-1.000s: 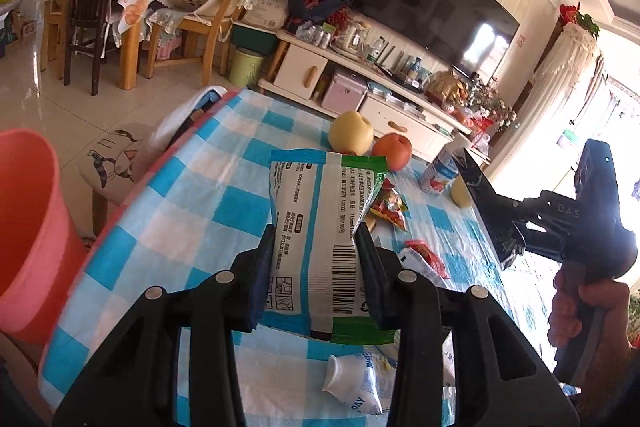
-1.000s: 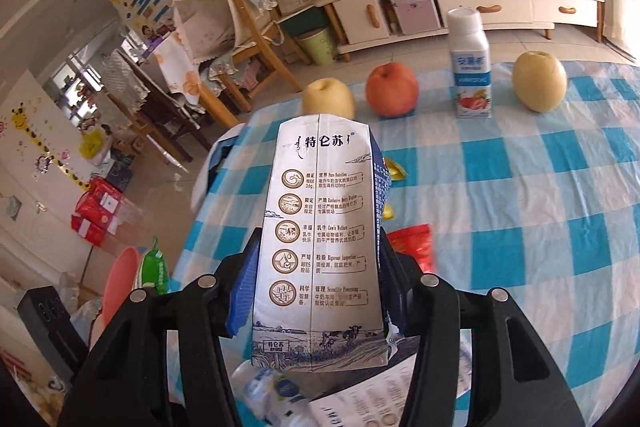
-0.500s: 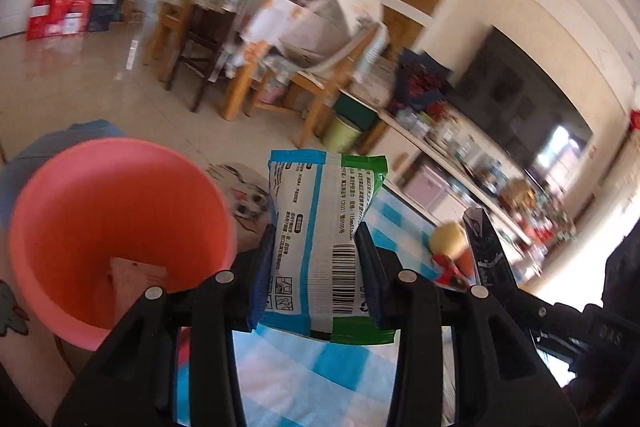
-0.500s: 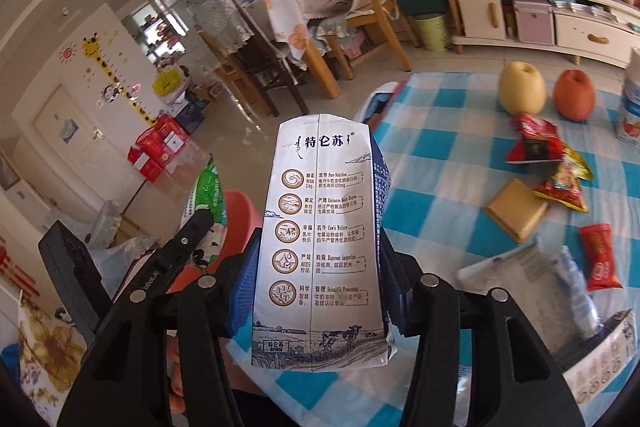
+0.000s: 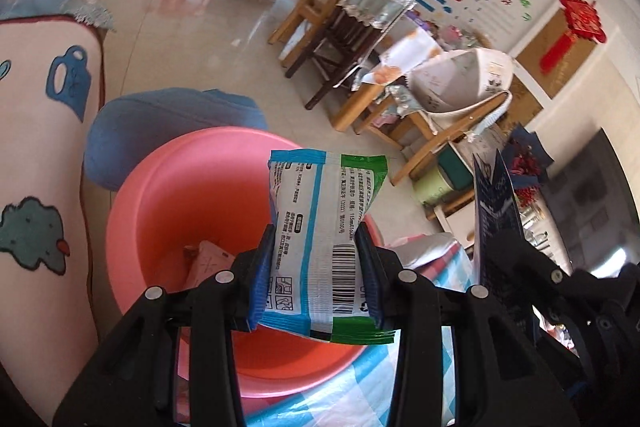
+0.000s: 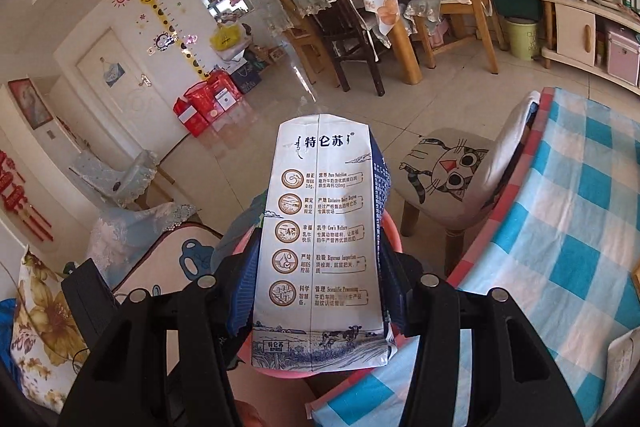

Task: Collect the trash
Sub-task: 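Carry the snack bag into the pink bucket and open the left tool, then withdraw both tools from the bucket back toward the table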

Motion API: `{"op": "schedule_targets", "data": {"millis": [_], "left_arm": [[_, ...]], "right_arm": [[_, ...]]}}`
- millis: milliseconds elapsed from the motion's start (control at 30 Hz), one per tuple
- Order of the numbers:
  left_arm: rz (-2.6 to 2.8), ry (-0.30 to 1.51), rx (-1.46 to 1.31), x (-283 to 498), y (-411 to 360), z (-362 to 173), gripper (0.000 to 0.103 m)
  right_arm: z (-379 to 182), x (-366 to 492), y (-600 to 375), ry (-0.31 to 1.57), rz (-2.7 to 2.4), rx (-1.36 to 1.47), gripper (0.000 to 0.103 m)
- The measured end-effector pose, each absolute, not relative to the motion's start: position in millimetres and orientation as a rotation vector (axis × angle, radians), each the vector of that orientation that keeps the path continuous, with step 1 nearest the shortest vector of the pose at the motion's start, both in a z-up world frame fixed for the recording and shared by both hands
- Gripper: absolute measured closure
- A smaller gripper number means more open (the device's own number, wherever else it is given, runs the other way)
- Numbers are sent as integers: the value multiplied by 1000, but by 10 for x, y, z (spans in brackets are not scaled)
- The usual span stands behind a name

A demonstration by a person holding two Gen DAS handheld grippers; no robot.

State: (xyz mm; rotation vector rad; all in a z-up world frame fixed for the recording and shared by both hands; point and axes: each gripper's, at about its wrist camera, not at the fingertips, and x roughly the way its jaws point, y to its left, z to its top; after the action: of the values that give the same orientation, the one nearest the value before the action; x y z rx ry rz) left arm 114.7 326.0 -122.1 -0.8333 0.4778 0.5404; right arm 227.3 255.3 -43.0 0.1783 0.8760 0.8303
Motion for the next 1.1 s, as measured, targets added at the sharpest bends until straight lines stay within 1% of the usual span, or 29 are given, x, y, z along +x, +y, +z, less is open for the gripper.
{"op": "schedule_targets", "data": {"millis": [100,167,233,267,333,400,467,500,567,600,900,967,1100], "left_arm": [[572,500,-886,1190,3404,-1309,62],[581,500,-898,1146,3449,-1352,62],[599,494,-866,1150,3428,-1337,57],[603,491,-852,1155,3417,-1329,51],[609,488,-846,1147,3408,-1328,47],[617,482,-839,1148,3401,-1325,39],[621,472,-814,1152,3344,-1287,36],[621,465,-793,1156,3324,-1272,31],[608,448,-747,1177,3241,-1243,24],[597,438,-731,1187,3203,-1230,22],[398,391,-577,1345,2692,-1092,11],[345,391,-558,1383,2574,-1066,10],[286,467,-506,1492,2388,-1051,10]], "right_arm": [[-563,2320,2646,896,834,135,48],[-651,2348,2711,917,834,133,42],[-697,2350,2689,914,813,145,23],[-704,2340,2647,908,811,154,23],[-713,2329,2551,896,810,169,23],[-688,2288,2402,876,785,168,21],[-650,2225,2254,849,750,160,20],[-630,2189,2169,838,732,159,19],[-595,2107,1980,818,697,156,16],[-590,2082,1888,811,675,149,15],[-573,1856,1143,763,506,48,13],[-573,1822,995,756,476,35,13],[-571,1729,710,743,419,14,9]]}}
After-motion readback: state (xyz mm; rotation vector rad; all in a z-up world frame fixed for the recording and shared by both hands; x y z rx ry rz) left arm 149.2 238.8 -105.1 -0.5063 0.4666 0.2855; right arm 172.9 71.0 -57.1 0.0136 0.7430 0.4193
